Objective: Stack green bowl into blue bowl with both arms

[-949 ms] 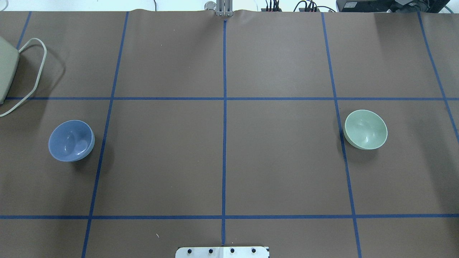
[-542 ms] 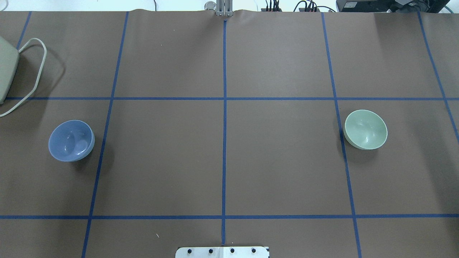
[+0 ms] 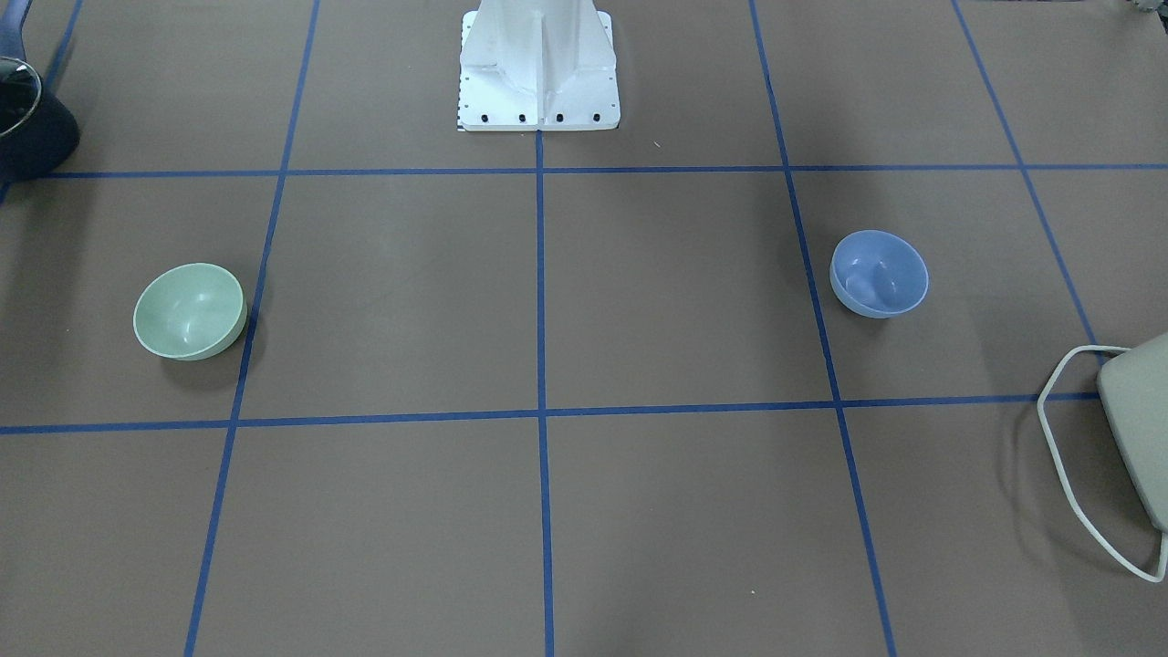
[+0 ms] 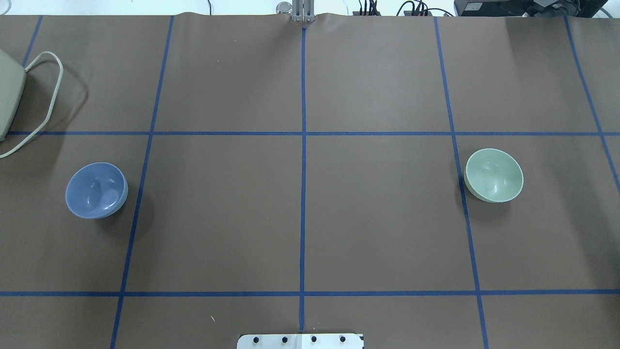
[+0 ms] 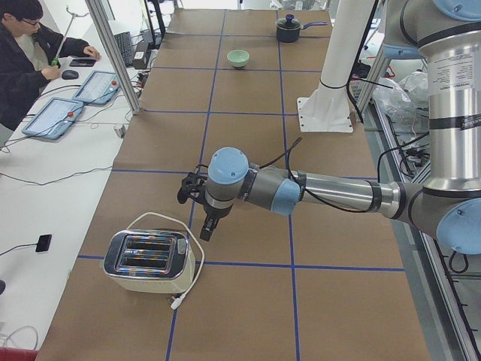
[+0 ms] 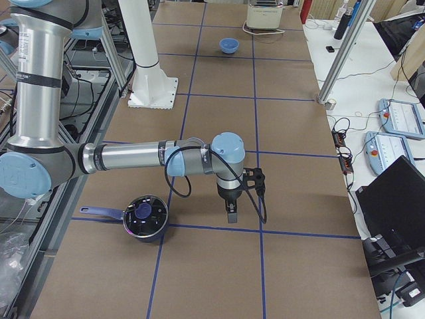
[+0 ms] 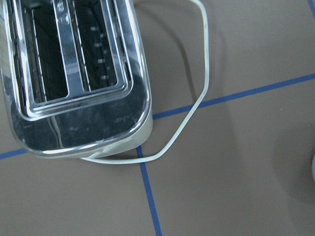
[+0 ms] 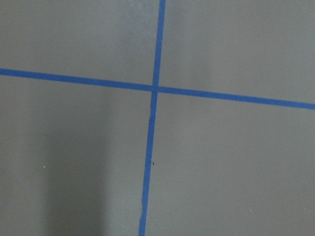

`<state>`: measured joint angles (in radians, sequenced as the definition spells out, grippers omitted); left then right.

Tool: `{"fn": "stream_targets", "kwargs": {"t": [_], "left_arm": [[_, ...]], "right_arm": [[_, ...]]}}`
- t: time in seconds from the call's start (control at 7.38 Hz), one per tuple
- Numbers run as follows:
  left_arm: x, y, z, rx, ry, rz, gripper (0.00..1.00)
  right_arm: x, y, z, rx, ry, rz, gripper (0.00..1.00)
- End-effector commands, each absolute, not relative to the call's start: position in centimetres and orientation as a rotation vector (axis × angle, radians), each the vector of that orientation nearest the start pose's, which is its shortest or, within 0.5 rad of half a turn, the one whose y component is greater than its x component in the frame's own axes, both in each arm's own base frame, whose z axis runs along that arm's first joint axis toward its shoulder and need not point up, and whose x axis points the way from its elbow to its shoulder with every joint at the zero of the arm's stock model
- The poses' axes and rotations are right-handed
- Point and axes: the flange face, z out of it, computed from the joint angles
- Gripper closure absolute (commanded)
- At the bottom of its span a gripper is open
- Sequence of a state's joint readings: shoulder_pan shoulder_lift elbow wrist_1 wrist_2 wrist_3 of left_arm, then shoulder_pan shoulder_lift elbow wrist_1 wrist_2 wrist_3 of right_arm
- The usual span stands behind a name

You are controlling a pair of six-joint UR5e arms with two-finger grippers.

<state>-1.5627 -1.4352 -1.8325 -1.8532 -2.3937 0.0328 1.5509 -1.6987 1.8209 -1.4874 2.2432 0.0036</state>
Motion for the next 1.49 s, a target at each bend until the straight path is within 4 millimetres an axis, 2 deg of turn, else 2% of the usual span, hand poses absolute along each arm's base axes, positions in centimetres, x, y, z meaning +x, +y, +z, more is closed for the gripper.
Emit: {"fn": "stream_targets", "kwargs": {"t": [0.0, 0.14, 0.27, 0.41, 0.54, 0.68, 0.81, 0.95, 1.08, 1.22, 1.36], "left_arm": [[-4.9, -47.6, 52.2, 0.578, 0.824, 0.287, 0.01], [-3.1, -47.7, 51.2, 0.554, 0.908, 0.301, 0.01], [-3.0, -48.4, 50.3, 0.592, 0.906, 0.320, 0.01], [-2.8, -48.2, 50.0, 0.644, 0.904, 0.351, 0.01], [-0.9, -47.6, 50.2, 0.637, 0.928, 0.382, 0.01], [5.9, -47.8, 49.8, 0.552, 0.981, 0.454, 0.01], [10.0, -47.5, 50.3, 0.455, 0.978, 0.375, 0.01], [13.8, -46.6, 51.1, 0.385, 0.948, 0.325, 0.01], [16.8, -45.6, 52.7, 0.312, 0.901, 0.234, 0.01], [20.1, -44.4, 53.3, 0.272, 0.870, 0.199, 0.01], [21.4, -44.0, 53.6, 0.276, 0.846, 0.205, 0.01]], "right_arm": [[6.1, -46.5, 57.7, 0.393, -0.686, -0.155, 0.00], [5.6, -46.5, 57.8, 0.392, -0.734, -0.172, 0.00], [5.3, -46.1, 58.1, 0.383, -0.767, -0.177, 0.00], [5.2, -46.1, 57.2, 0.422, -0.775, -0.194, 0.00], [4.7, -46.2, 57.3, 0.418, -0.802, -0.189, 0.00], [2.2, -46.6, 55.8, 0.390, -0.834, -0.171, 0.00], [-1.2, -46.6, 53.9, 0.335, -0.862, -0.119, 0.00], [-3.7, -46.7, 53.3, 0.305, -0.845, -0.088, 0.00], [-5.3, -46.7, 53.5, 0.289, -0.823, -0.086, 0.00], [-5.3, -46.7, 53.5, 0.290, -0.821, -0.083, 0.00], [-5.3, -46.6, 53.5, 0.305, -0.824, -0.088, 0.00]]}}
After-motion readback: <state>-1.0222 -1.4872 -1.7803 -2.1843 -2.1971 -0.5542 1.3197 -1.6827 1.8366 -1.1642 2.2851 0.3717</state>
